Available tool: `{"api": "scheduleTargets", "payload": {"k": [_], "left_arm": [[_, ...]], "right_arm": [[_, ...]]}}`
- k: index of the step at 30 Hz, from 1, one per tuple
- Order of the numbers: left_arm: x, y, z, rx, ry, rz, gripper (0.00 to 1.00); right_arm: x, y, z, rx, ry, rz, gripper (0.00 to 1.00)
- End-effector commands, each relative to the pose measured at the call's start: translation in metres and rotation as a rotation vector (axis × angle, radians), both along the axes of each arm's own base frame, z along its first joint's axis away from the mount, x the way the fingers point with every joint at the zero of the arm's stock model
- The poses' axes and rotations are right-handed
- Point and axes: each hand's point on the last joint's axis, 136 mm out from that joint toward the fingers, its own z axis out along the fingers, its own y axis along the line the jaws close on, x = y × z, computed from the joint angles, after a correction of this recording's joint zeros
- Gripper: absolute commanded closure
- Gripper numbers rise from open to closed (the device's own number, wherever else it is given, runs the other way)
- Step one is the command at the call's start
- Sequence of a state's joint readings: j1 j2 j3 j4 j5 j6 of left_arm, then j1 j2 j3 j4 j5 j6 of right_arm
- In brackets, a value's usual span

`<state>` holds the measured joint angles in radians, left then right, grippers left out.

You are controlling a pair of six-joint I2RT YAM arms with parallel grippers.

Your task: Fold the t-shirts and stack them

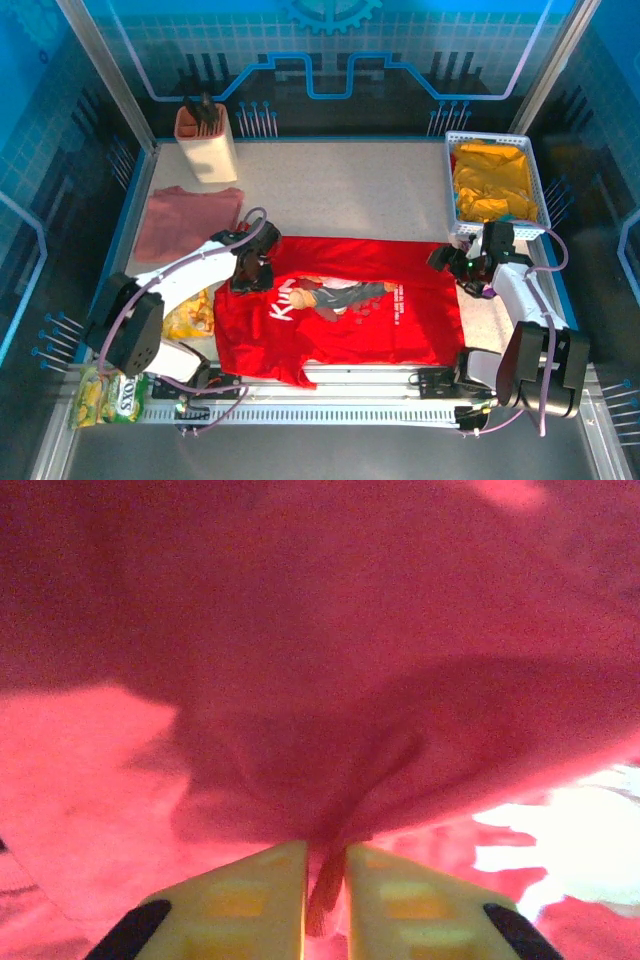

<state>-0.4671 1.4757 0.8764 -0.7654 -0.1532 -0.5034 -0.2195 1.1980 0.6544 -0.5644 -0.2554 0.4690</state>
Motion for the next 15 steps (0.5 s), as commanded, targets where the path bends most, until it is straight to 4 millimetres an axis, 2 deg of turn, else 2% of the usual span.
{"api": "scheduleTargets", "payload": {"k": [1,4,7,12,15], "left_arm": [[-0.002,0.029,-0.006,0.129,0.047,0.076,0.7],[-0.001,0.036,0.001,0.174,0.052,0.118,0.69],[0.002,0.03,0.009,0.146,0.023,0.123,0.69],[0.0,0.005,0.033,0.109,-0.055,0.07,0.72],[-0.005,-0.013,0.035,0.068,-0.08,0.058,0.72]], "right_arm": [[-0.005,-0.001,0.001,0.013,0.005,0.001,0.09],[-0.007,0.0,0.001,0.015,0.003,0.004,0.09],[-0.009,0.001,0.0,0.018,0.001,0.003,0.09],[-0.009,0.002,-0.002,0.024,0.004,0.003,0.09],[-0.006,0.003,-0.002,0.031,-0.001,0.002,0.09]]}}
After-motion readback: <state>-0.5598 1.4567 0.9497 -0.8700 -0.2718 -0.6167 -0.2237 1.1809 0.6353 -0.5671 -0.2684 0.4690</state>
